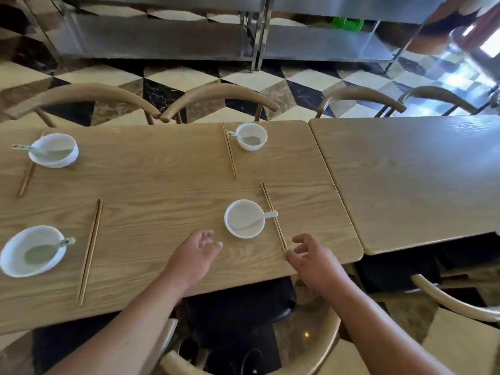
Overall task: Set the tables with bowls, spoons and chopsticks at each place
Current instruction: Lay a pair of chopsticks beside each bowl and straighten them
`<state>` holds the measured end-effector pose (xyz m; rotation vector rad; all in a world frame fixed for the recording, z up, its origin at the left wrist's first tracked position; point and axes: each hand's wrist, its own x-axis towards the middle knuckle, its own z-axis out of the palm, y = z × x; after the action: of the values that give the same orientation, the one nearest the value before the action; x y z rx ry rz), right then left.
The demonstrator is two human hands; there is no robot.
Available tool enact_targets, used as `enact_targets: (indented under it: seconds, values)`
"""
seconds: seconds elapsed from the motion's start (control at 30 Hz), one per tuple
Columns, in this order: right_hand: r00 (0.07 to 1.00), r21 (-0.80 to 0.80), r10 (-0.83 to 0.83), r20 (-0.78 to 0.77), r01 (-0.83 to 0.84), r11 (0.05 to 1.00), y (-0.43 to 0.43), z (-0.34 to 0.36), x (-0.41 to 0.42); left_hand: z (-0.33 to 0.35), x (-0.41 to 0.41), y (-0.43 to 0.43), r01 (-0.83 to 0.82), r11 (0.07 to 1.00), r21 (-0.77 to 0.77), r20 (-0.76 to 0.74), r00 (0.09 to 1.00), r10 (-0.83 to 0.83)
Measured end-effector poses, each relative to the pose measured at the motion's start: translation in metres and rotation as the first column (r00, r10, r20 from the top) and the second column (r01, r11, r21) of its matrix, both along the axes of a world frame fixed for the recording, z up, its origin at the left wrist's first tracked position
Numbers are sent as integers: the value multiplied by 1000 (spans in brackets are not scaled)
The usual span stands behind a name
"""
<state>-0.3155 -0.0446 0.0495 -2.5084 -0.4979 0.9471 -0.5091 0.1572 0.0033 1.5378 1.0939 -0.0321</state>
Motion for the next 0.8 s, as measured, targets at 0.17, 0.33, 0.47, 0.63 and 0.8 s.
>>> enact_targets:
  seconds: [0.17,0.33,0.47,0.63,0.8]
  values:
    - [994,76,-79,-80,85,993,21,-23,16,-14,23,13,-6,1000,-8,-5,1000,6]
    - [969,118,-160,-189,184,976,47,-53,41,-31,37,15,-92,995,-38,-5,996,92]
    - [969,147,-133,-210,166,975,71,-77,65,-46,55,4,-177,975,-132,6,984,179]
    - [980,138,31,-195,-4,990,99,-94,86,-67,77,-3,-318,914,-253,32,941,336]
    - [964,116,194,-180,-175,978,108,-95,95,-73,87,0,-396,869,-298,39,904,426]
